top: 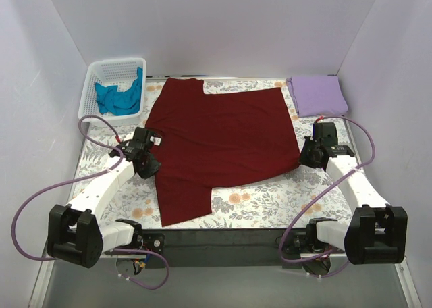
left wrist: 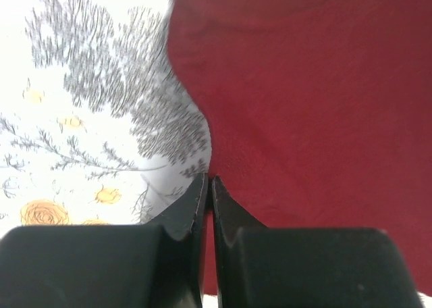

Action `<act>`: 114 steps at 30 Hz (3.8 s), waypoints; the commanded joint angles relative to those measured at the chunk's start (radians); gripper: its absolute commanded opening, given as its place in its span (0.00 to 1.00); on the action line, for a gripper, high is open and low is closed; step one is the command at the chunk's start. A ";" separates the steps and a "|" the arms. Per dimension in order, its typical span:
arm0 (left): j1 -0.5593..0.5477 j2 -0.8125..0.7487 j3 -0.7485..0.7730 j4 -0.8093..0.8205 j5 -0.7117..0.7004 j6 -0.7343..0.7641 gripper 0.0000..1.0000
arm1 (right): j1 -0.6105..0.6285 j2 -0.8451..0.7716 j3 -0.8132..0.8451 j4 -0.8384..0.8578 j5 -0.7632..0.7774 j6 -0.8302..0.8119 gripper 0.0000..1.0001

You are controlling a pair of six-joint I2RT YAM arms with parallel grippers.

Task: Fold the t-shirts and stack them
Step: Fold the tshirt

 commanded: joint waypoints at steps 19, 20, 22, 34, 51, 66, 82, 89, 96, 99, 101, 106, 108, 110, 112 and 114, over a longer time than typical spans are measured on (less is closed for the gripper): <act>0.165 0.144 0.217 0.046 0.040 0.153 0.00 | -0.005 0.243 0.274 0.022 0.060 -0.029 0.01; 0.168 0.159 0.223 0.052 0.040 0.156 0.00 | -0.005 0.266 0.283 0.024 0.060 -0.029 0.01; 0.171 0.195 0.241 0.061 0.030 0.156 0.00 | -0.005 0.291 0.312 0.030 0.056 -0.034 0.01; 0.188 0.383 0.355 0.110 -0.032 0.173 0.00 | -0.006 0.498 0.450 0.050 0.048 -0.055 0.01; 0.193 0.495 0.389 0.153 -0.077 0.164 0.00 | -0.005 0.638 0.532 0.065 0.029 -0.086 0.01; 0.193 0.508 0.413 0.164 -0.083 0.157 0.00 | -0.008 0.659 0.567 0.068 0.057 -0.083 0.01; 0.194 0.549 0.412 0.213 -0.078 0.168 0.16 | -0.020 0.702 0.572 0.079 0.034 -0.104 0.29; 0.194 0.408 0.410 0.188 -0.068 0.187 0.41 | -0.020 0.576 0.527 0.083 0.020 -0.089 0.41; 0.181 0.139 0.177 0.207 0.126 0.159 0.64 | 0.012 0.325 0.264 0.207 -0.237 -0.069 0.52; 0.076 0.049 0.050 0.156 0.146 0.119 0.66 | 0.112 0.225 0.156 0.212 -0.251 -0.073 0.62; -0.011 0.022 -0.008 0.106 0.124 0.085 0.66 | 0.174 0.168 0.109 0.209 -0.242 -0.077 0.66; -0.091 0.043 -0.082 0.073 0.135 0.042 0.62 | 0.228 0.072 -0.002 0.208 -0.242 -0.080 0.75; -0.103 0.072 -0.084 0.079 0.119 0.038 0.58 | 0.231 0.053 -0.029 0.208 -0.242 -0.083 0.76; -0.112 0.104 -0.078 0.095 0.118 0.044 0.48 | 0.230 0.039 -0.048 0.208 -0.244 -0.086 0.76; -0.126 0.144 -0.076 0.107 0.112 0.041 0.46 | 0.230 0.030 -0.060 0.208 -0.251 -0.086 0.76; -0.134 0.165 -0.082 0.124 0.110 0.035 0.42 | 0.230 0.022 -0.068 0.208 -0.257 -0.086 0.76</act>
